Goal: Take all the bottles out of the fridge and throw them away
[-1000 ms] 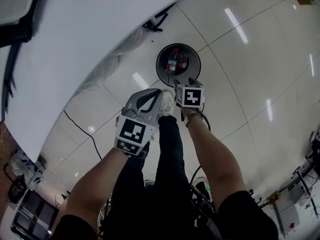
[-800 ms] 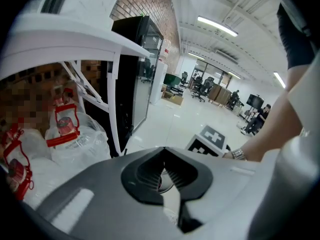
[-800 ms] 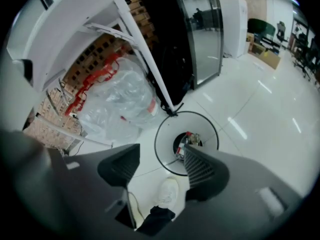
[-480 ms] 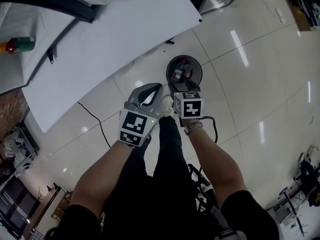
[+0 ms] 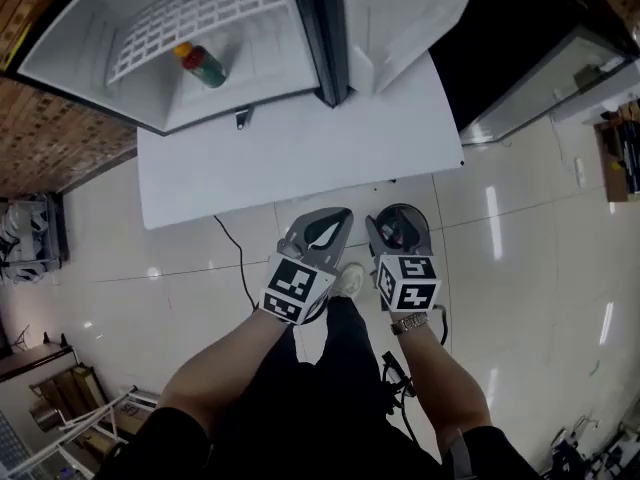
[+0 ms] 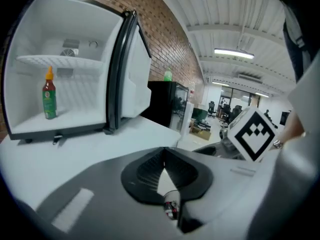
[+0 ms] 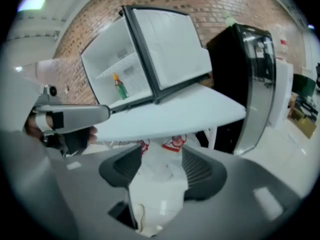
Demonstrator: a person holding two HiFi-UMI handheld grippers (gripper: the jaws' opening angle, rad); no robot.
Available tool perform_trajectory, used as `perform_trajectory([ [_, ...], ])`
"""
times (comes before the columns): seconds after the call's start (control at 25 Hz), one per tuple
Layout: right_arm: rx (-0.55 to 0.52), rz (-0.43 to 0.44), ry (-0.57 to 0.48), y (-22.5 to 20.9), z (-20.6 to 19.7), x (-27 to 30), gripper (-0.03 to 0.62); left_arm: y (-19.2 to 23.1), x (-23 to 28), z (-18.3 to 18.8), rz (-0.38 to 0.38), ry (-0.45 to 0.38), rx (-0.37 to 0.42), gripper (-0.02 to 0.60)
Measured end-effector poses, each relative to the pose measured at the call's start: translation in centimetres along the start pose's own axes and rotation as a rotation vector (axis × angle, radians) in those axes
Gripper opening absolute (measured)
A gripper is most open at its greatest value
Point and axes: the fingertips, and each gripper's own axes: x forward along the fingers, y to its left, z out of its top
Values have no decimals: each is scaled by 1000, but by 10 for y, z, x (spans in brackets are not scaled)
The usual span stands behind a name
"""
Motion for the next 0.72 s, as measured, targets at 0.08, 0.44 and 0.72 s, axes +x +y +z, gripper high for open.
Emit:
perform_trajectory([
  [0.08, -71, 35, -45, 28, 33, 2, 253, 23, -20, 16, 47, -47, -4, 4],
  [0.44, -295, 156, -136, 163, 128, 46, 253, 136, -116, 51, 220, -155, -19, 4],
  [0.72, -383, 185, -181, 241, 183, 97, 253, 206, -168, 61, 295, -184, -26, 3],
])
